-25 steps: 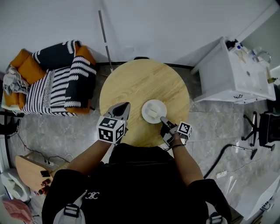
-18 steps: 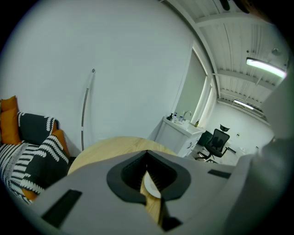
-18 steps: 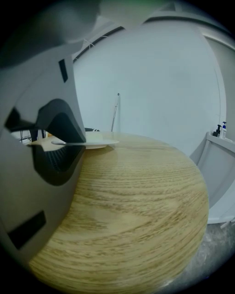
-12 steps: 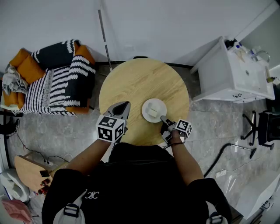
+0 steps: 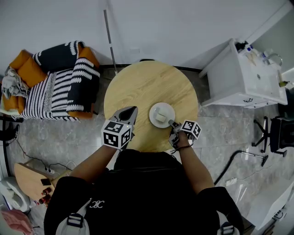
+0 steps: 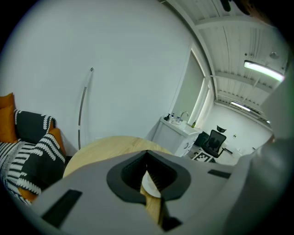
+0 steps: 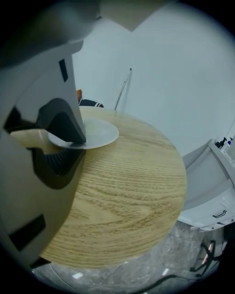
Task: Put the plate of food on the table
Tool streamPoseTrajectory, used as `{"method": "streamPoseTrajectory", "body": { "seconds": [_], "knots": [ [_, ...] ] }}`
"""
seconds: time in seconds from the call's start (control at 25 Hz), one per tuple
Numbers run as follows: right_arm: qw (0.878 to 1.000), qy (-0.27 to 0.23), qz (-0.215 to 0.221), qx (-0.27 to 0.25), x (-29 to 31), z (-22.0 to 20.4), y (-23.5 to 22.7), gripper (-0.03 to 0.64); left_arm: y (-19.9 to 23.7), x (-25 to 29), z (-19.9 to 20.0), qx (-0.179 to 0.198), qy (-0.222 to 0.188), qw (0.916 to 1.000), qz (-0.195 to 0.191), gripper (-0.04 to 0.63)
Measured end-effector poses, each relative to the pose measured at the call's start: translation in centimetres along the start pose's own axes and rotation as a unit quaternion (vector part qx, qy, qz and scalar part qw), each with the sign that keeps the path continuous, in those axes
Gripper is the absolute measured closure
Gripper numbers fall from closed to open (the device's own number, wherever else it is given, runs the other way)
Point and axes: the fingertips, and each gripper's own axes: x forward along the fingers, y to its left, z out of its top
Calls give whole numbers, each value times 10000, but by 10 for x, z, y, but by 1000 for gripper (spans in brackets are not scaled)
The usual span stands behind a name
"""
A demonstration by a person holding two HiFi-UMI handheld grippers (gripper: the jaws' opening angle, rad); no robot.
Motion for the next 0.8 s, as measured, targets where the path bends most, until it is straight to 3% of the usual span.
{"method": "streamPoseTrajectory", "body": {
  "seconds": [0.12,0.32,0.56,0.68,0.8],
  "knots": [
    [9972,-121,-537,-497,-2,6,-2,575,2,0,-4,-28,36,10000,2,589],
    [9814,-298,-1339,-1343,-8,14,-5,554,1,1,-5,-65,33,10000,-13,588],
    [9717,-392,-1423,-1846,-14,16,2,555,4,3,-4,-83,53,9999,-32,589],
    [9635,-513,-1509,-2150,-19,19,2,607,7,5,-5,-97,71,9999,-25,589],
    [9538,-626,-1551,-2498,-24,21,8,607,8,6,-6,-96,92,9999,-44,589]
  ]
}}
